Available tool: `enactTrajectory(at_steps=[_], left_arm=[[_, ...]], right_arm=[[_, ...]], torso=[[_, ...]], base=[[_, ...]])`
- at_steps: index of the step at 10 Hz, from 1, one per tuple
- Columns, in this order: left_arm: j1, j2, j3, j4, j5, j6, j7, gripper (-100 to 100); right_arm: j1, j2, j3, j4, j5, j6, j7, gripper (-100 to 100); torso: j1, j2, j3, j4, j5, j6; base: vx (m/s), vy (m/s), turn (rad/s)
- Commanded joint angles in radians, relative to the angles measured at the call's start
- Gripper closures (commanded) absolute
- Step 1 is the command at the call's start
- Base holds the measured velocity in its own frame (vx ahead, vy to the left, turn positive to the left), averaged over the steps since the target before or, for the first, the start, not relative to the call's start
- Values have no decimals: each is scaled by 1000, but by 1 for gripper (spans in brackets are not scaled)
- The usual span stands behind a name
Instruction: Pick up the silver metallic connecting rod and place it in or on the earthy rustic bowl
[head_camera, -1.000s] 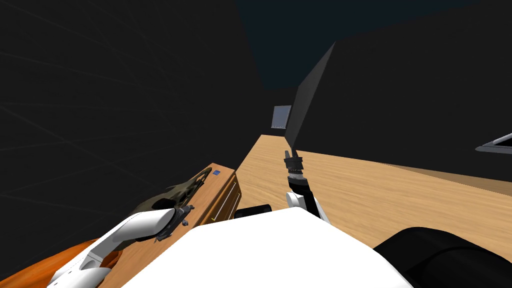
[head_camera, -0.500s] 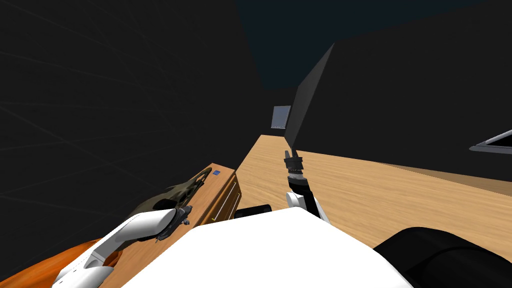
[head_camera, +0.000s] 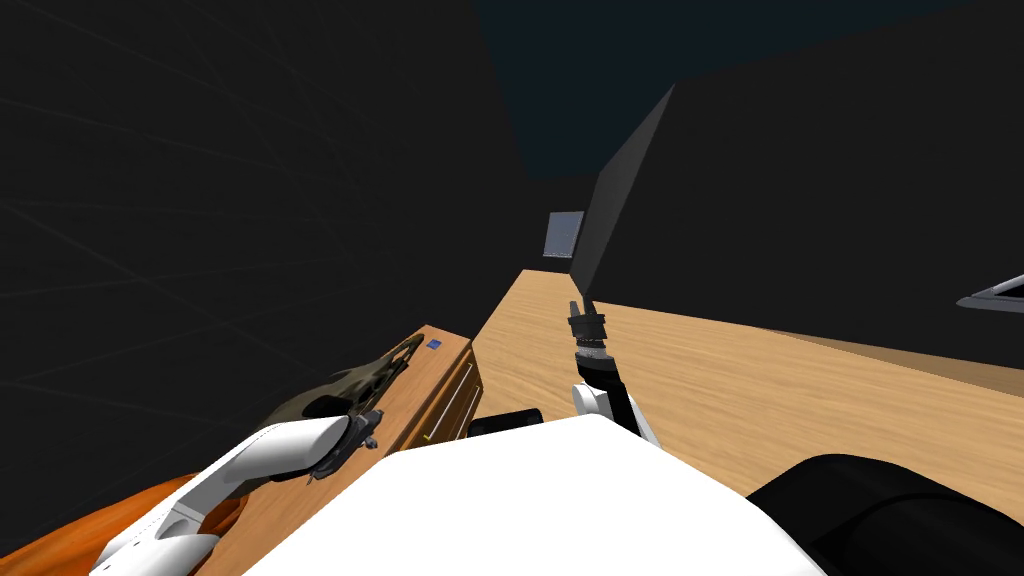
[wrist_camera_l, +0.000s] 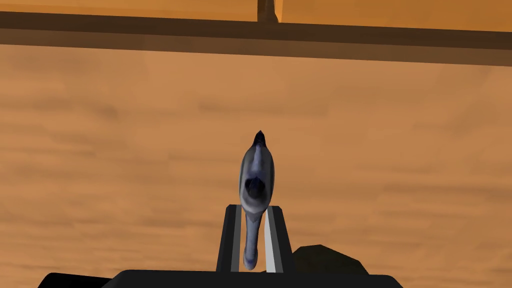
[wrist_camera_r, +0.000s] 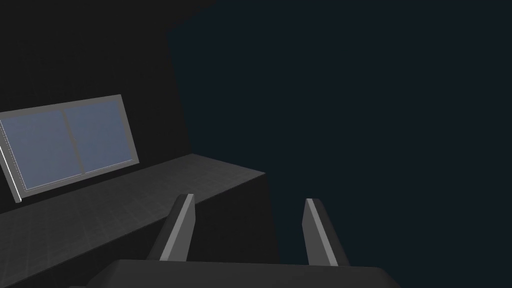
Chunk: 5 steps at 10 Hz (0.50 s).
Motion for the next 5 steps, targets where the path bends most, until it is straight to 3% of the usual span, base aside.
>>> enactTrajectory(at_steps=[1, 2, 3, 5], left_arm=[[0, 0, 0, 0, 0, 0, 0, 100], [1, 1, 1, -3, 1, 4, 0, 0], [18, 6, 22, -28, 8, 22, 16, 100], [37, 13, 48, -60, 18, 43, 34, 100]], right_arm=[[0, 0, 0, 0, 0, 0, 0, 0], [0, 0, 0, 0, 0, 0, 0, 0], [0, 0, 0, 0, 0, 0, 0, 0], [0, 0, 0, 0, 0, 0, 0, 0]], torso=[[0, 0, 0, 0, 0, 0], [0, 1, 0, 0, 0, 0], [0, 1, 1, 0, 0, 0], [-12, 4, 2, 1, -3, -1]], base=[[5, -11, 17], [0, 0, 0], [-16, -118, 117], [-20, -176, 159]])
